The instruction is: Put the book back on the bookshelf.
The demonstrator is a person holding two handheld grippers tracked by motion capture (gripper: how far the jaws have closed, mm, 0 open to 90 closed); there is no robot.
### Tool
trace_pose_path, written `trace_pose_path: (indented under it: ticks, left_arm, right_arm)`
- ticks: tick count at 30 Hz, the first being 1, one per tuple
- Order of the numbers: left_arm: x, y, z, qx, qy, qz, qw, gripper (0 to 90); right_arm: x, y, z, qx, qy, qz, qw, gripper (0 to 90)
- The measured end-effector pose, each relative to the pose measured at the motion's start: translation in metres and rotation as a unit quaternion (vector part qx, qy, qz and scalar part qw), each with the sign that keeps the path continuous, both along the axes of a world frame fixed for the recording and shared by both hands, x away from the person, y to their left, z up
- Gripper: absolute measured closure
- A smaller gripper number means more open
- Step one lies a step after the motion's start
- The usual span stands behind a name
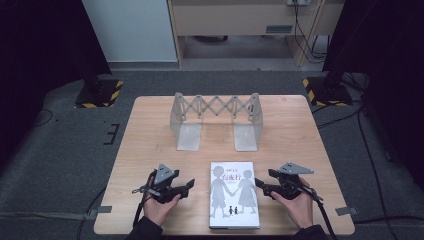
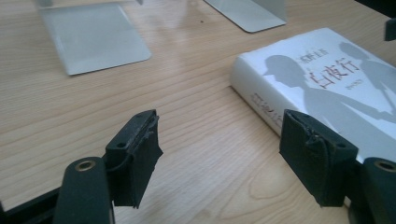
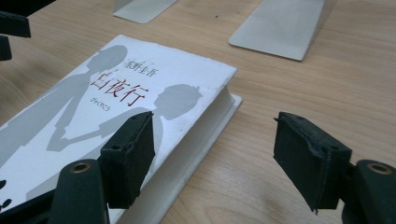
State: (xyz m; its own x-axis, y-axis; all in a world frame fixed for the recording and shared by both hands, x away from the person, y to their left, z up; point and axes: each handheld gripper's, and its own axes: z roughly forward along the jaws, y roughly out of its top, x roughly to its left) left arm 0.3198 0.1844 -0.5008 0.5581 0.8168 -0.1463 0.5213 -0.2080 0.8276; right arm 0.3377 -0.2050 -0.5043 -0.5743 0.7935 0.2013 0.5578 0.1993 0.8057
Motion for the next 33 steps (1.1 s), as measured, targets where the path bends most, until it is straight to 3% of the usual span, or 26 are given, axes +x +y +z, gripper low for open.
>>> trace_pose_path:
  ticks: [18,33]
  left_arm:
    - [-0.011,-0.048,-0.012,-0.006,0.027,-0.067,0.9974,29.8]
    - [-0.011,-0.06,-0.017,-0.018,0.031,-0.087,0.9956,28.3]
  right_arm:
    - [-0.008,0.017,-0.013,0.021,0.025,0.03,0.999,30.5]
    - [-0.008,0.026,-0.019,0.052,0.046,0.04,0.9968,30.2]
